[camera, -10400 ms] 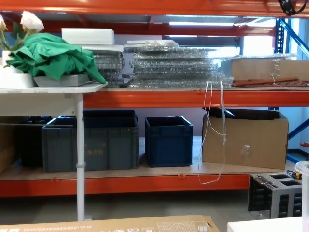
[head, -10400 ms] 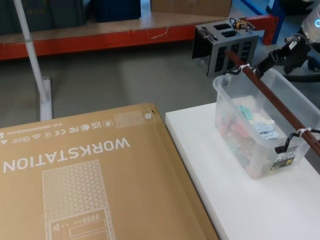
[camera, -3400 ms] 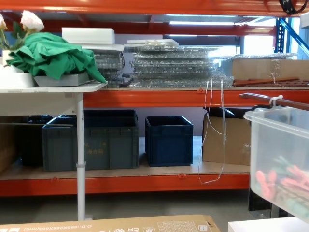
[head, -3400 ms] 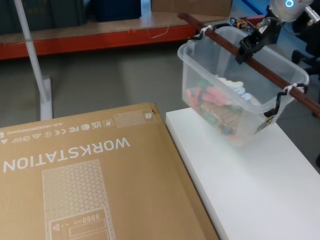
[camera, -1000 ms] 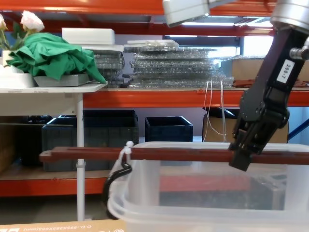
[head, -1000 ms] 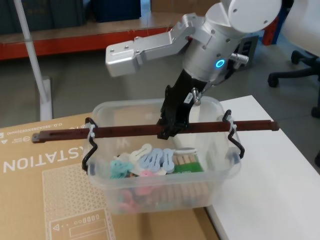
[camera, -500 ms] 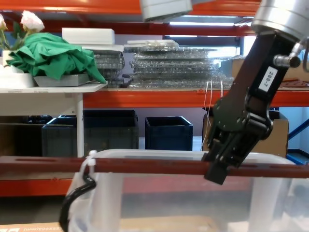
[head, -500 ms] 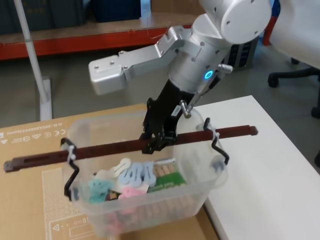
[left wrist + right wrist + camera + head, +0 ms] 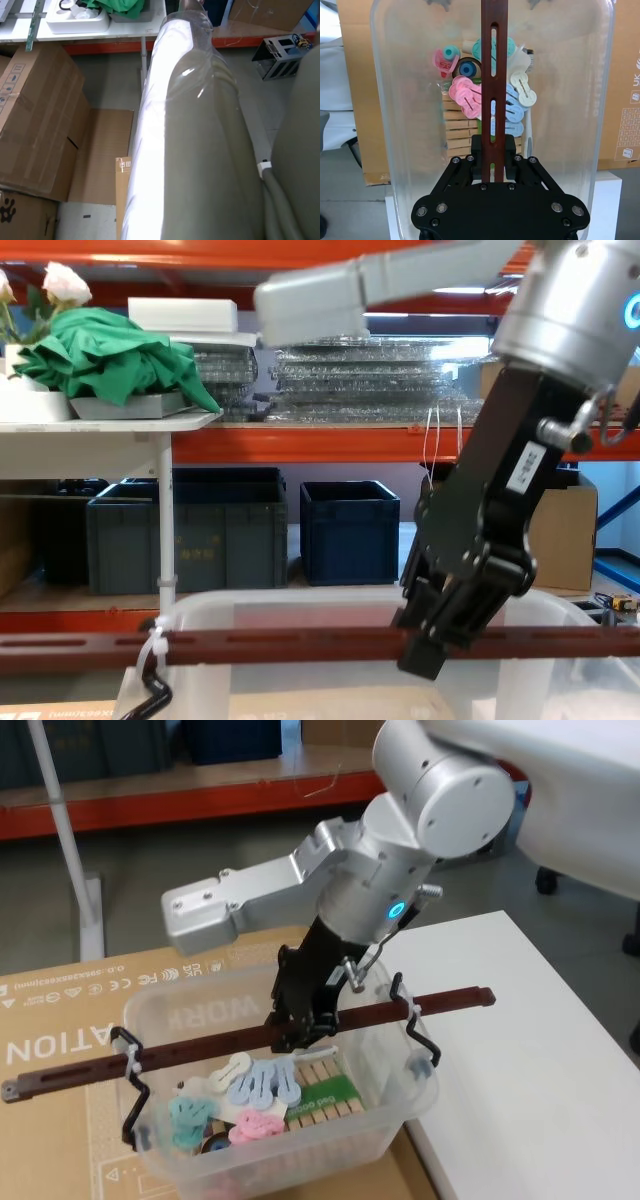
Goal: Use one hand to grasp the basket and place it at the designated location.
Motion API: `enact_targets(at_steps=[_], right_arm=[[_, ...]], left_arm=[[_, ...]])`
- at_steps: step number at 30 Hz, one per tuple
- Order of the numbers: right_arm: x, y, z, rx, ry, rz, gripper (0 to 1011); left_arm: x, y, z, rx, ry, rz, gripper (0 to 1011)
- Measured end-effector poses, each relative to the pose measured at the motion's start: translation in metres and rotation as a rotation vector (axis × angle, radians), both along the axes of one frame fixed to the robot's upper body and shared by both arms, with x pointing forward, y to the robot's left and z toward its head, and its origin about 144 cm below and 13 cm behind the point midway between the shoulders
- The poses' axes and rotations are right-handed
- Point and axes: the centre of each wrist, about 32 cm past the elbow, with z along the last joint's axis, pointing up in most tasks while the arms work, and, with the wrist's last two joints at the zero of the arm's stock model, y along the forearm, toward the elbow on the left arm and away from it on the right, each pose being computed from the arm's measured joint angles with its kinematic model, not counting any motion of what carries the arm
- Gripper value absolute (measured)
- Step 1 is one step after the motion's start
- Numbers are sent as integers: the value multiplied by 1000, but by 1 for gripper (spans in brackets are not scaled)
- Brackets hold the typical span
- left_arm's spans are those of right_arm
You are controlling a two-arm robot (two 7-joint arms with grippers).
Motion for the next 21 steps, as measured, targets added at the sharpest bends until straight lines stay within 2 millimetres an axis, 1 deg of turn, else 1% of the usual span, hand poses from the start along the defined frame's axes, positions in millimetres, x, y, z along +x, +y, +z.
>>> enact_targets(at_steps=[4, 21], right_arm=[[-4, 5, -7, -7, -17, -6, 239], [-9, 17, -21, -14, -20, -4, 238]], left_arm=[[0, 0, 0, 0, 0, 0, 0], [0, 0, 0, -1, 0, 0, 0]])
